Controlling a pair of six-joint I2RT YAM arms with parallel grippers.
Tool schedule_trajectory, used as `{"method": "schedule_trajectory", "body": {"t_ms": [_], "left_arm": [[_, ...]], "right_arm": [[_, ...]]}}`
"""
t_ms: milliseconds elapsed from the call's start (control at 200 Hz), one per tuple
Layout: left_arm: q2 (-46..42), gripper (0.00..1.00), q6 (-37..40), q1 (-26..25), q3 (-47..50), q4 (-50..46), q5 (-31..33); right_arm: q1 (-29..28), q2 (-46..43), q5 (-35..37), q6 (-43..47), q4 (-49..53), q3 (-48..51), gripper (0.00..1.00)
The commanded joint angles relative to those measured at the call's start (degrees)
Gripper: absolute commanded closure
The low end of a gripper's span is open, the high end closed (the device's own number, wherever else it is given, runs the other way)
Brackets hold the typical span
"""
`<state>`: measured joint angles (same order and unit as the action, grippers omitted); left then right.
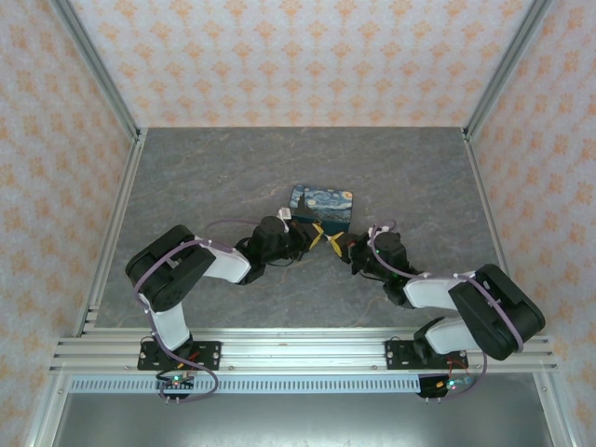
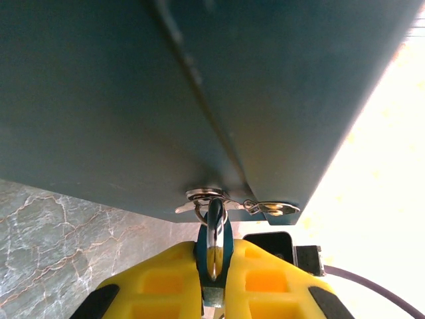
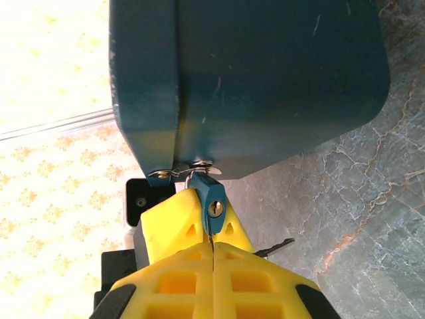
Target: Unlock the padlock with the key
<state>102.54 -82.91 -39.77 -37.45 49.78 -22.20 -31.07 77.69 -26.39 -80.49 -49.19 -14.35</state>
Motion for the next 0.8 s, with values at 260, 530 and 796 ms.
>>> {"method": "schedule_trajectory", "body": {"t_ms": [260, 530, 796], "left_arm": [[0.6, 1.00, 0.6, -0.6, -1.4, 1.0, 0.7], [0.7, 1.00, 0.6, -0.7, -1.6, 1.1, 0.5], [1.4, 1.00, 0.3, -0.7, -1.6, 1.6, 0.4]], "right_arm": [[0.1, 1.3, 0.6, 0.6, -0.3, -0.8, 1.00], [0.1, 2.4, 0.5, 0.4, -1.5, -1.9, 1.00], [0.1, 2.0, 0.7, 0.3, -1.4, -1.8, 1.00]]}}
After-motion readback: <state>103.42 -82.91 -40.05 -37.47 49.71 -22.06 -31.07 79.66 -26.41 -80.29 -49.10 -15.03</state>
